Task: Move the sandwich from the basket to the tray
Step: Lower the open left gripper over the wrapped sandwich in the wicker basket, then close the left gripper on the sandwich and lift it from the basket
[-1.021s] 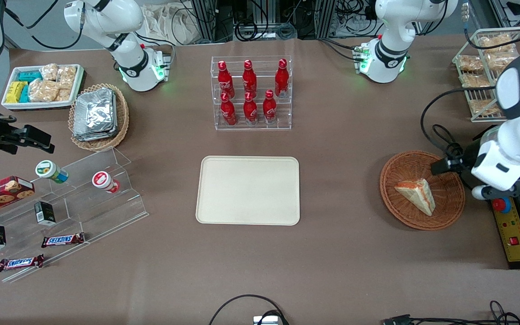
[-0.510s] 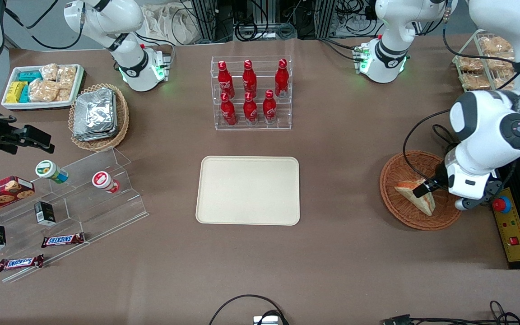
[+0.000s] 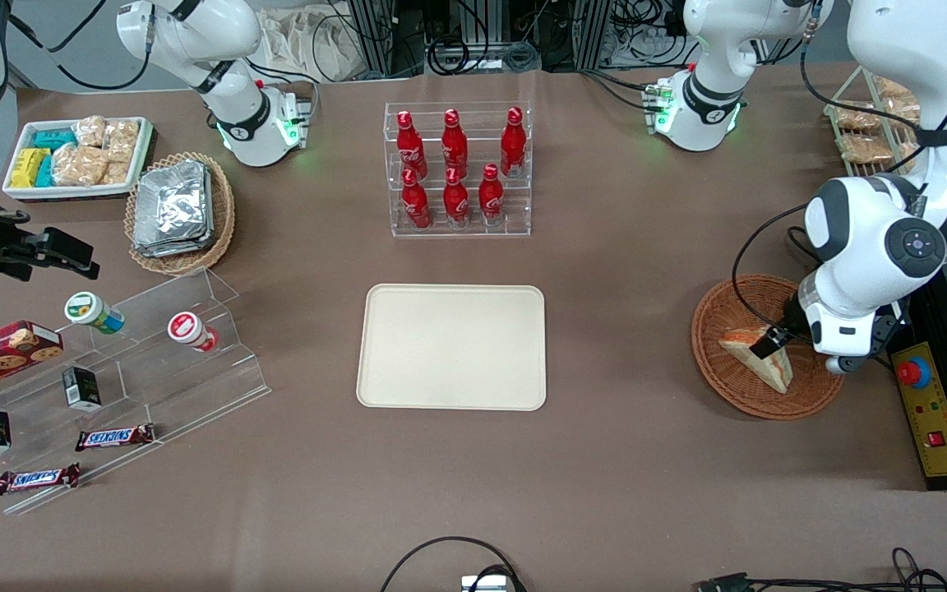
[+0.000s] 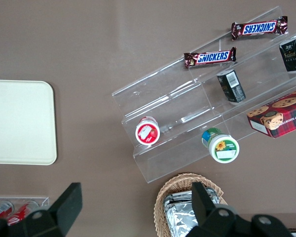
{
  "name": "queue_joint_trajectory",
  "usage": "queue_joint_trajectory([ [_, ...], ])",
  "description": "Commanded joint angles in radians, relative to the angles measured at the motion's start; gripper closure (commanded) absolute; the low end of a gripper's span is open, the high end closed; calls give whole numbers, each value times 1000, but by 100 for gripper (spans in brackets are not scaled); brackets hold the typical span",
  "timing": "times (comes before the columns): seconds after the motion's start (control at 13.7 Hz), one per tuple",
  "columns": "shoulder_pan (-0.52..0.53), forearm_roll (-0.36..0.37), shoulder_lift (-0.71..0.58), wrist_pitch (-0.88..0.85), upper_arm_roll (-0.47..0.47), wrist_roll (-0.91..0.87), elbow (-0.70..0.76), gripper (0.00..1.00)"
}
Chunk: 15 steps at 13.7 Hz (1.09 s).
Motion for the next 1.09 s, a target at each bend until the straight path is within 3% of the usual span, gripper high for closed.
queue_joint_trajectory([
  [0.0,2,-2,50,43,-5,-77,23,0],
  [0.36,5,-7,104,78,-2,-78,23,2],
  [0.44,5,-8,110,88,-2,-83,25,25],
  [0.58,5,-7,114,88,-2,-97,33,91],
  [0.66,4,-5,111,88,-2,-97,36,100],
  [0.88,3,1,90,56,-5,-85,68,100],
  [1.02,-10,9,76,-75,-12,-79,133,100],
])
